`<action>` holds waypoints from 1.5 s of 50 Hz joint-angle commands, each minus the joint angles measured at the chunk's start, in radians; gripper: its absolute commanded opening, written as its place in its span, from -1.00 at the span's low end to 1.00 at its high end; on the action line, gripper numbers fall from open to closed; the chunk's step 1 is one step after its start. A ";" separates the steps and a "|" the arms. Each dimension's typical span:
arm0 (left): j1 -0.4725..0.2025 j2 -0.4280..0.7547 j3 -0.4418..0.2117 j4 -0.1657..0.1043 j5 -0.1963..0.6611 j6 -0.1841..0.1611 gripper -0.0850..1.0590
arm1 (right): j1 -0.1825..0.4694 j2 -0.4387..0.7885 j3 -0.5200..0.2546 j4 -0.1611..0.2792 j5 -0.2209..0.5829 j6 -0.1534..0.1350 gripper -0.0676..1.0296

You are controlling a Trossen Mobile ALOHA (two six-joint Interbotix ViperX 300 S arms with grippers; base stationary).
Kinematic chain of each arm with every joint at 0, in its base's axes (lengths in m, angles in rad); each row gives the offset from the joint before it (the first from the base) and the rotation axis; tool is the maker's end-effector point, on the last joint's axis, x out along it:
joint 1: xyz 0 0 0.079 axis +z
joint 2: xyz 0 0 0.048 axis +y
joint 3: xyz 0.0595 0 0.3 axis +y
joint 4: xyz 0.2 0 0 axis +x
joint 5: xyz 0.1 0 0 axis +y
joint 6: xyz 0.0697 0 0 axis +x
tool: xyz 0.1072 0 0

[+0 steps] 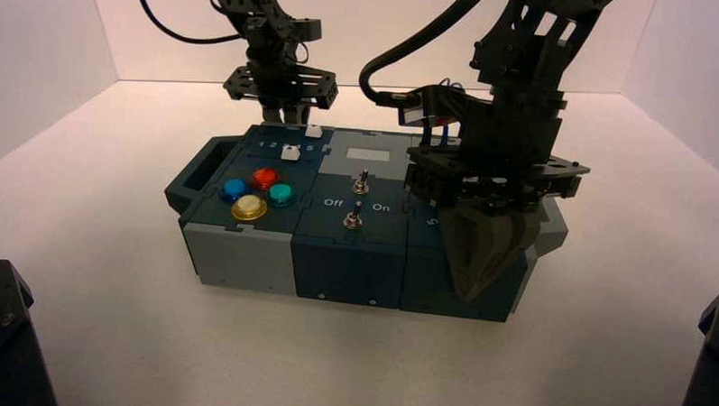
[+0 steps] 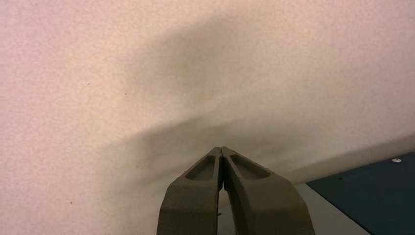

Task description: Rotate the box counterclockwise.

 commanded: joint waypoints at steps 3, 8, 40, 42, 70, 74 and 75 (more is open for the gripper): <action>-0.009 -0.051 0.043 -0.002 0.006 0.003 -0.91 | -0.021 -0.006 -0.017 -0.018 -0.052 0.003 -0.92; -0.012 -0.075 0.071 -0.002 0.006 0.003 -0.91 | -0.044 0.000 -0.014 -0.028 -0.064 0.006 -0.92; -0.069 -0.213 0.186 -0.003 0.067 0.008 -0.91 | -0.324 0.072 -0.069 -0.164 -0.089 0.012 -0.92; -0.067 -0.213 0.184 -0.003 0.078 0.014 -0.91 | -0.330 0.080 -0.081 -0.167 -0.089 0.012 -0.92; -0.118 -0.213 0.172 -0.002 0.196 0.031 -0.90 | -0.425 0.178 -0.273 -0.190 -0.080 0.008 -0.92; -0.135 -0.212 0.170 -0.002 0.201 0.031 -0.91 | -0.434 0.186 -0.295 -0.196 -0.080 0.008 -0.92; -0.138 -0.212 0.170 -0.002 0.201 0.031 -0.91 | -0.436 0.187 -0.298 -0.198 -0.078 0.008 -0.92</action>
